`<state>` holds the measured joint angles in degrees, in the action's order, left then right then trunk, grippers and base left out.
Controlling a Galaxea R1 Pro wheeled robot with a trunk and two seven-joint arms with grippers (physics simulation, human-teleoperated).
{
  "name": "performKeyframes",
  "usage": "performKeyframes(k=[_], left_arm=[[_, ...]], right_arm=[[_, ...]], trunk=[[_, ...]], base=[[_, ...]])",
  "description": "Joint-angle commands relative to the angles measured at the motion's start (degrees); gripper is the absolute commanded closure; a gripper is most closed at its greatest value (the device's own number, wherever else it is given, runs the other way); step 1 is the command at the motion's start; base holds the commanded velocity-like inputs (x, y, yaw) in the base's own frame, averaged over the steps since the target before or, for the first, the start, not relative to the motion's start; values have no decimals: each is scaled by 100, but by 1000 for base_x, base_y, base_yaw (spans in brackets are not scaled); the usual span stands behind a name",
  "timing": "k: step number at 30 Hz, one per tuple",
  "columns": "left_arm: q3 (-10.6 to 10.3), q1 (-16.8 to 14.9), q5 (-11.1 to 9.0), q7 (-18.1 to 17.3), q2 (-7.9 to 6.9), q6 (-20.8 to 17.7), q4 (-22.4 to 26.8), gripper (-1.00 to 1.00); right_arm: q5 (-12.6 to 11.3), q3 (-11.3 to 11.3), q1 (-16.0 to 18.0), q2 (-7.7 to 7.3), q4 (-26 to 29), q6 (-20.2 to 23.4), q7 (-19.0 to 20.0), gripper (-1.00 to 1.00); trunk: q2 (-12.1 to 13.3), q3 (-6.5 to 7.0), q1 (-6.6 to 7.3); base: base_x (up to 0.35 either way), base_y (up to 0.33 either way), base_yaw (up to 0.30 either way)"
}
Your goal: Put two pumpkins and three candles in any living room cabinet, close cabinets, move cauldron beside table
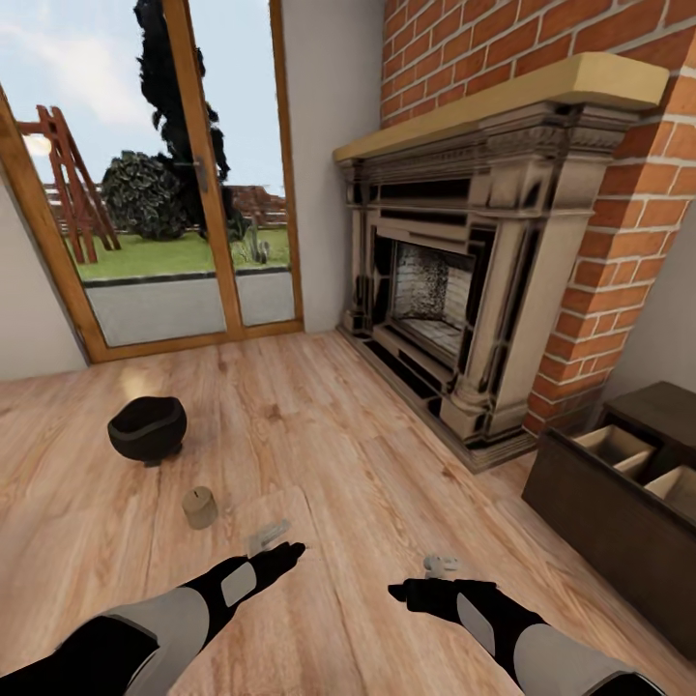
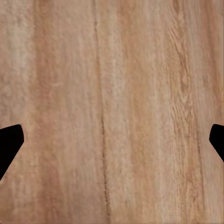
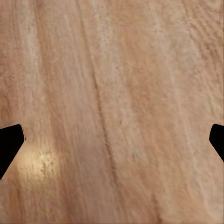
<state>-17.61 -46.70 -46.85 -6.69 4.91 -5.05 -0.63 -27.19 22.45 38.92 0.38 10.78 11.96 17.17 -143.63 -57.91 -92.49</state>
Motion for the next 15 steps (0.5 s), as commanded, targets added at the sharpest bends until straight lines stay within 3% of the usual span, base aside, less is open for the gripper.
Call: performKeyframes(k=[1, 7, 8, 10, 11, 15], left_arm=[[-42, -5, -61, -18, -2, -16, -7, -100], [-43, -5, -61, -17, -2, -15, -8, -100], [-42, -5, -61, -17, -1, -14, -8, -100], [-41, -5, -61, -17, -2, -14, -8, -100], [-44, -5, -61, -17, 0, -14, -8, -100], [-45, -5, -61, -17, 1, -14, -8, -100]], right_arm=[[-33, 20, 2, -3, 6, 26, 5, -100], [-32, 112, 2, -3, 4, 24, 4, -100], [-34, 199, 2, -3, 4, 22, 1, -100], [-55, 696, 2, -3, 3, 16, -8, -100], [-61, 826, 2, -3, 4, 12, -10, -100], [-66, 929, 2, -1, 4, 13, -78, -100]], trunk=[[-2, -5, 1], [-2, -5, 1], [-2, -5, 1], [-2, -5, 1], [-2, -5, 1], [-2, -5, 1]], base=[[0, 0, 274], [0, 0, 274], [0, 0, 275], [0, 0, 275], [0, 0, 275], [0, 0, 275]])
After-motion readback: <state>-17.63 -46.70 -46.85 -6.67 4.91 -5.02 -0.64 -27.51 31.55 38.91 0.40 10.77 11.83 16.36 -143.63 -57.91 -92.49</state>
